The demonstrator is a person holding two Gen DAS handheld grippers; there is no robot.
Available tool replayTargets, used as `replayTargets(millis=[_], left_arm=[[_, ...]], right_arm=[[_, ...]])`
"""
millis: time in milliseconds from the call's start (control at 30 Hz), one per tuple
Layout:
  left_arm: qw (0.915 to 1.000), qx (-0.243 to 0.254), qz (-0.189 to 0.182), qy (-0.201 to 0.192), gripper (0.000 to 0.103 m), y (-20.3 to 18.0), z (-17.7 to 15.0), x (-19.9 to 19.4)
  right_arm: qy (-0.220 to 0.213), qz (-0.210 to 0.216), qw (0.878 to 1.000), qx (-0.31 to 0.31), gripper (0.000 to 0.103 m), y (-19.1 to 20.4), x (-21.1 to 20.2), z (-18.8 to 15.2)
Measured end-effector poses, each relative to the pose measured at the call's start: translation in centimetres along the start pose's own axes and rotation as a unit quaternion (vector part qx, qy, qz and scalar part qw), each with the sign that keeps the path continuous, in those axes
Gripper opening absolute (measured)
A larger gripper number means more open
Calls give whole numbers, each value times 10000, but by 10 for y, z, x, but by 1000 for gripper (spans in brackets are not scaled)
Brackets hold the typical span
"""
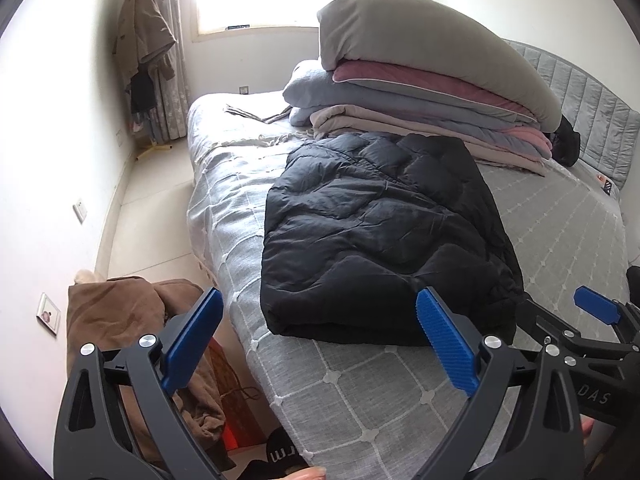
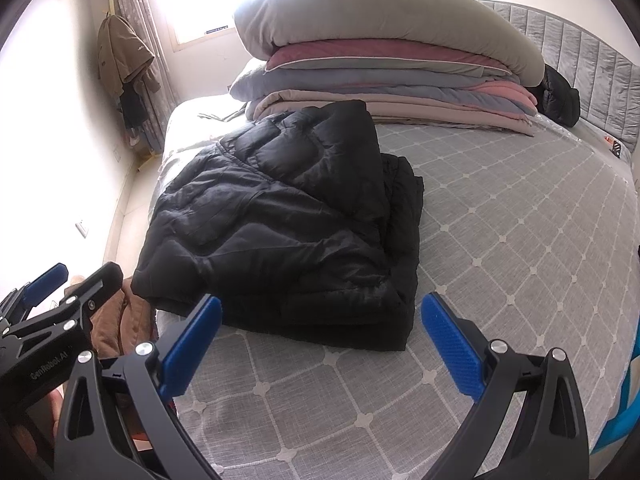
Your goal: Fold large clothes
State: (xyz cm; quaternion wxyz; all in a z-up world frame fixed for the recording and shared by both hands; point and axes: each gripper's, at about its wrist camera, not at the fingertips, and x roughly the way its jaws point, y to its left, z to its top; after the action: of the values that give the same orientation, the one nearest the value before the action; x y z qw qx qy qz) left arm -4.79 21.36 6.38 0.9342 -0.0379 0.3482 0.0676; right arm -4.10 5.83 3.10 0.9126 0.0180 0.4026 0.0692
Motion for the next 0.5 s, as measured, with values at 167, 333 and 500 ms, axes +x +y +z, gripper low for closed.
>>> replayTargets(millis=[167, 333, 500], left_arm=[[10000, 18, -19, 0, 94, -2, 0, 1], [9999, -13, -112, 12, 94, -3, 0, 1], [9994, -161, -271, 103, 94, 1, 2, 4]], right_arm=[[3, 6, 10000, 11, 96, -1, 0, 0], [2, 4, 10000, 5, 96, -2, 0, 1], [24, 12, 10000, 20, 96, -2, 0, 1]])
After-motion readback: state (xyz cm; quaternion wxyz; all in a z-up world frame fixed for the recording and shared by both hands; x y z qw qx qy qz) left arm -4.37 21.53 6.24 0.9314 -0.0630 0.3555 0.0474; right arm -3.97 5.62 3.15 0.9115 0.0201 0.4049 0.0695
